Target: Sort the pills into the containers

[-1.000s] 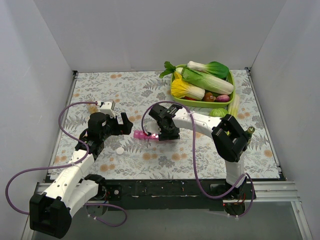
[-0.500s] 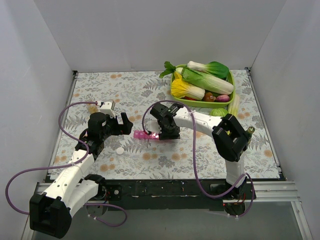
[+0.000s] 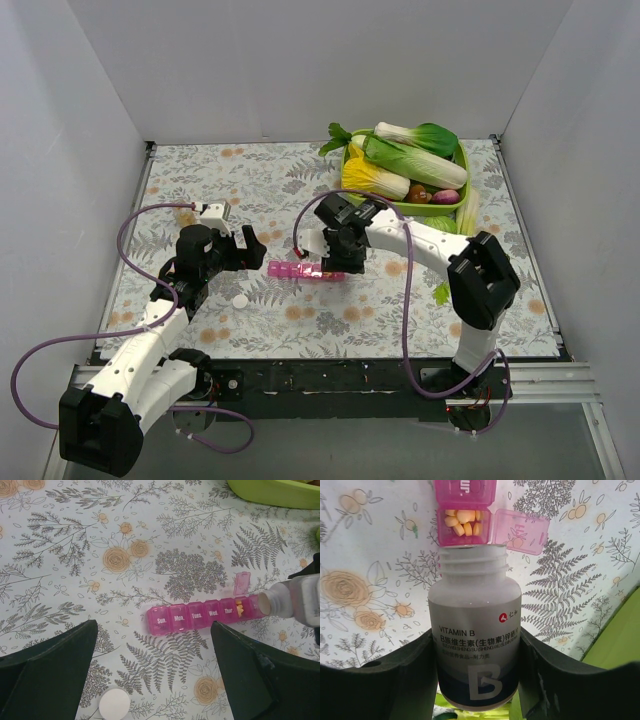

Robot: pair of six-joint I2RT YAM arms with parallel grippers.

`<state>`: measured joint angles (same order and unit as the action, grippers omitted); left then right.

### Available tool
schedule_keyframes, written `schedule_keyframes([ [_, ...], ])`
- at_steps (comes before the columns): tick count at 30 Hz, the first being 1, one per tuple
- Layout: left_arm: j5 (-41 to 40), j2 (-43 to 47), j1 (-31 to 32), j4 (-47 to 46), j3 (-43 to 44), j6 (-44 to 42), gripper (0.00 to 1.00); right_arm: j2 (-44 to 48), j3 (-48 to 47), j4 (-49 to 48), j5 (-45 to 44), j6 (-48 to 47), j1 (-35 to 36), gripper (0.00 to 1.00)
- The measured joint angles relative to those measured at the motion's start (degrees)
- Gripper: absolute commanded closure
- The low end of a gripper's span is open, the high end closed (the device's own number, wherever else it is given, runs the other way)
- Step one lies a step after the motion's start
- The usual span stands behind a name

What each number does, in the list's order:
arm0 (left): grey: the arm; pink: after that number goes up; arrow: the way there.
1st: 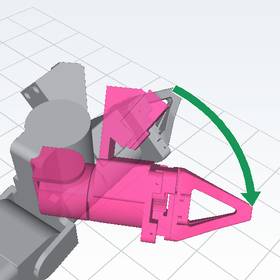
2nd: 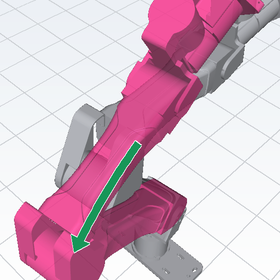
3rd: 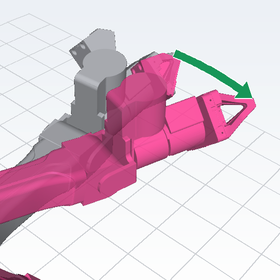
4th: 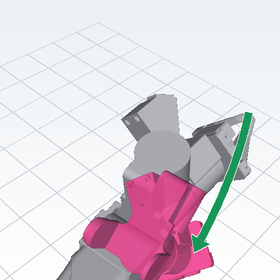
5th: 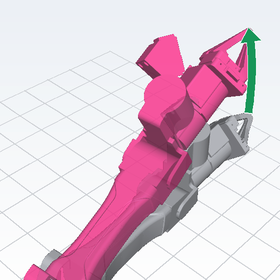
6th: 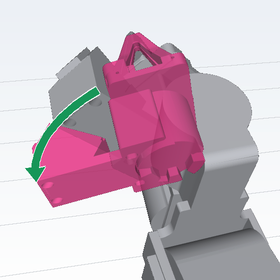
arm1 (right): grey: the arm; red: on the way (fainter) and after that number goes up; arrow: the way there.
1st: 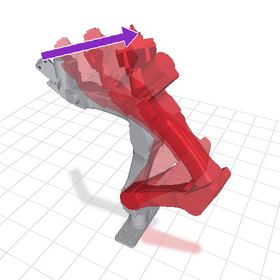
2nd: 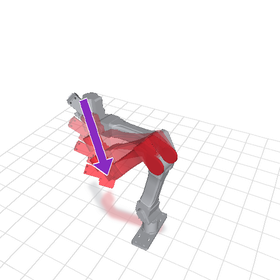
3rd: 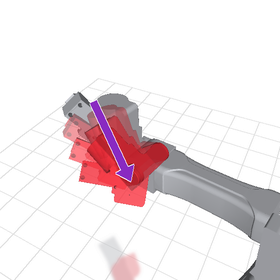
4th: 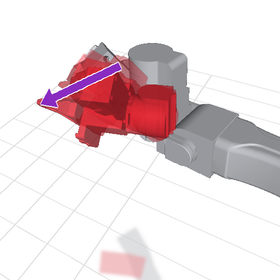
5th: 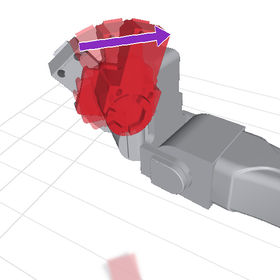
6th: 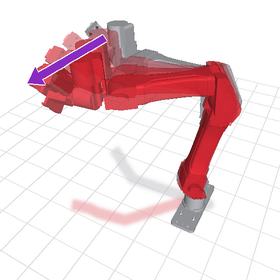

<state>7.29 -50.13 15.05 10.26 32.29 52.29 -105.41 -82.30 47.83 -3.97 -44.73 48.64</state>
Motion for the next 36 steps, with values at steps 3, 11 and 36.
schedule_keyframes([
  [3,0.3,0.0,0.0,0.0,0.0,0.0,0.02,2.3,1.0,-0.4,3.1,0.1,-0.9,0.96],
  [11,3.8,1.2,-0.1,0.8,0.2,5.6,0.02,12.0,4.9,-4.0,20.2,1.2,-6.6,0.96],
  [36,-8.1,-16.1,0.2,31.8,7.8,29.3,0.24,38.7,36.1,-41.6,74.9,13.7,-15.6,0.94],
])
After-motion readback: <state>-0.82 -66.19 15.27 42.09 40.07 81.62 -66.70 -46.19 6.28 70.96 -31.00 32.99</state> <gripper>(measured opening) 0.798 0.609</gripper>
